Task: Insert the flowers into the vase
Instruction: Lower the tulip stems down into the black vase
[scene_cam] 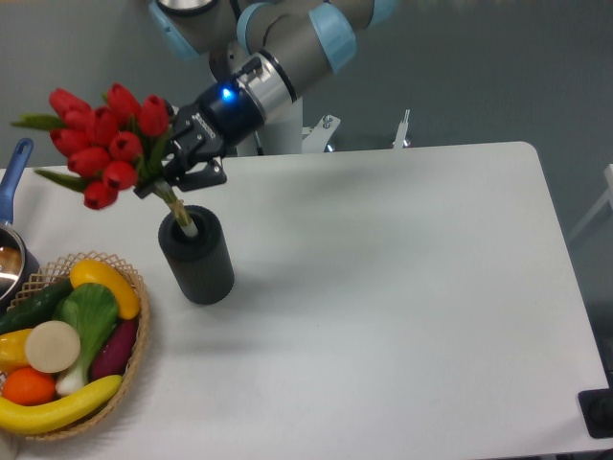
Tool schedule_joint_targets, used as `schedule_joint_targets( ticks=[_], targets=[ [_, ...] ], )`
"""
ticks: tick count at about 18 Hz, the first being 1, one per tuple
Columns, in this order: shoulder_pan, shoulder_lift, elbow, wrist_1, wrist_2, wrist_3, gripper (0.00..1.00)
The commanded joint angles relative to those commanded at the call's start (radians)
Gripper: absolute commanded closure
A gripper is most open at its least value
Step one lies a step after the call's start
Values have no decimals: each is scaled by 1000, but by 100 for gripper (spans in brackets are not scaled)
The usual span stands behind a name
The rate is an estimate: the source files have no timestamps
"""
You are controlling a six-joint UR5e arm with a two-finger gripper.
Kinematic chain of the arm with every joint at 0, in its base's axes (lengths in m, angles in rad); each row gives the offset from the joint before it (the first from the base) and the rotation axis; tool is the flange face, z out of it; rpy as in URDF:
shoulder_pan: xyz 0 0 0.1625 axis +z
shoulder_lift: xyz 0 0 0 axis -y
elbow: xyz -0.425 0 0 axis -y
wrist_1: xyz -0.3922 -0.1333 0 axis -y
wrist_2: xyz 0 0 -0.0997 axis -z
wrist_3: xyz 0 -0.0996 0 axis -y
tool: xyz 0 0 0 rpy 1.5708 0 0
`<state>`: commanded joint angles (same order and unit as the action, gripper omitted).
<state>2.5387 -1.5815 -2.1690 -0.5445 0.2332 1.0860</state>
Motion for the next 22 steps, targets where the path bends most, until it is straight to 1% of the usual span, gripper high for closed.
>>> schedule_joint_targets(
  ticks=[4, 7, 10, 13, 15, 16, 17, 20, 22],
  targets=[
    [-2, -28, -2, -2, 3, 15, 51],
    [0, -55, -11, -2, 3, 57, 51],
    [0, -61, -31, -3, 5, 83, 50],
    [14, -55, -60, -3, 64, 87, 46],
    [14, -55, -63, -3, 66, 87, 36],
    [14, -55, -63, -3, 66, 87, 33],
    [14, -55, -63, -3, 67, 87, 27],
    [21, -55, -64, -3, 67, 89, 24],
    [21, -57, -64, -5, 71, 89, 19]
  ],
)
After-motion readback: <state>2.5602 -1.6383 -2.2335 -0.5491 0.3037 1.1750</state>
